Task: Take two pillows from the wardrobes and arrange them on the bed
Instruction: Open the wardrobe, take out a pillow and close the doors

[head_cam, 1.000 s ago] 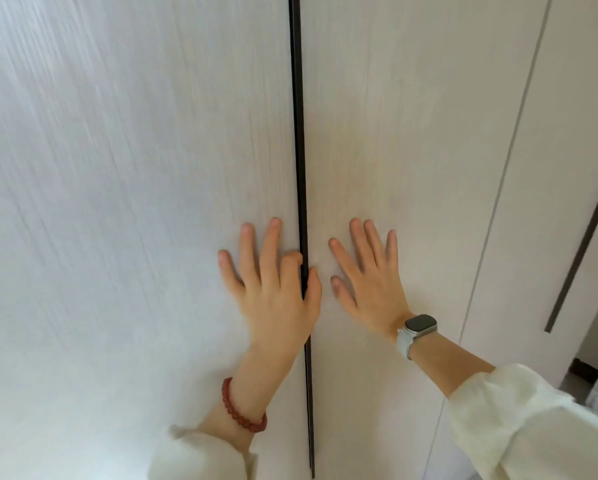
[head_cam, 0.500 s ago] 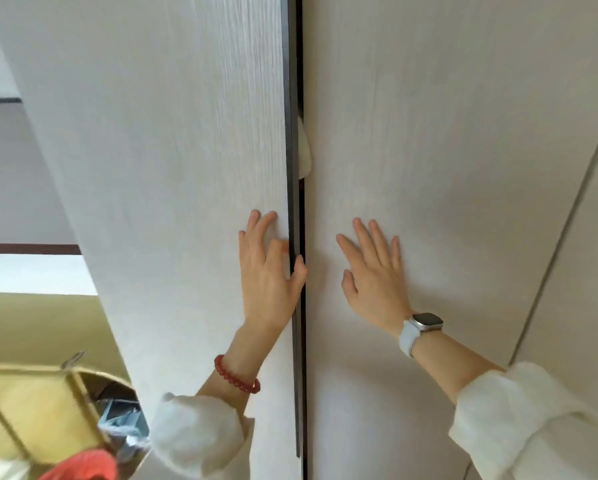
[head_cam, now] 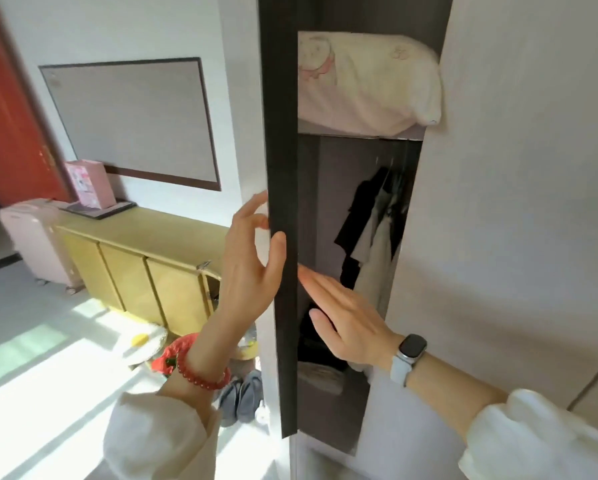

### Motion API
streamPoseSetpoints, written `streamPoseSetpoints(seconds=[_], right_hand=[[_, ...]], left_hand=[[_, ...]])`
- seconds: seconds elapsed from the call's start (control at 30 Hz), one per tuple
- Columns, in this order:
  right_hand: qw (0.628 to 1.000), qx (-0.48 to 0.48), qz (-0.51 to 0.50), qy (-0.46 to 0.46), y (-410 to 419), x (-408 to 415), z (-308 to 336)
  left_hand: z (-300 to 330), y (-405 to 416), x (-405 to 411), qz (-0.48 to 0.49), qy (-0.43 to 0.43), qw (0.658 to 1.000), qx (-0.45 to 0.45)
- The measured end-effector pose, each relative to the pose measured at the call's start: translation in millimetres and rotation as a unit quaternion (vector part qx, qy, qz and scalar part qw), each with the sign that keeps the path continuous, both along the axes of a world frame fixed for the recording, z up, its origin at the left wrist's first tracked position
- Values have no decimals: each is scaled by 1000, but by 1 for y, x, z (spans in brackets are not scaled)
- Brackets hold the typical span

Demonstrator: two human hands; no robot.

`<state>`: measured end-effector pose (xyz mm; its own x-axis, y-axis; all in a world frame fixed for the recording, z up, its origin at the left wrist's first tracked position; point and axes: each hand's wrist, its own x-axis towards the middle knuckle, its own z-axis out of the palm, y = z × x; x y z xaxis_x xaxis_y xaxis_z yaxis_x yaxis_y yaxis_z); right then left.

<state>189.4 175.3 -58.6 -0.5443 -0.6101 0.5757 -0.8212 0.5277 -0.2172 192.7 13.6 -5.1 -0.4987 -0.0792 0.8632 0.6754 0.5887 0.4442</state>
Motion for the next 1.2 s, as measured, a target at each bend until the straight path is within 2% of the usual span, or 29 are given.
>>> streamPoseSetpoints(seconds=[0.13, 0.27, 0.5, 0.6, 0.7, 0.77, 0.83, 0.97, 1.2], right_hand=[[998, 23, 67, 2, -65, -1, -1], [996, 51, 77, 2, -131, -6, -3], [997, 48, 61, -4, -196, -18, -2], [998, 26, 47, -45, -193, -25, -2], [998, -10, 18, -56, -170, -29, -2], [999, -11, -3, -49, -145, -32, -2], [998, -5, -33, -47, -114, -36, 0], [990, -11, -137, -32, -44, -45, 12], [949, -4, -315, 26, 91, -59, 49]], left_hand=[[-3, -59, 29, 85, -7, 996, 24], [-12, -119, 37, 189, -55, 980, 42], [-5, -196, 25, 210, -116, 970, 45], [-10, -196, 29, 265, -77, 960, 55], [-32, -172, 34, 319, -7, 948, 0], [-49, -148, 33, 286, -11, 956, -58], [-58, -124, 22, 227, -53, 967, -102], [-51, -72, -24, 96, -119, 983, -101], [-14, 66, -124, -52, -122, 985, -108]])
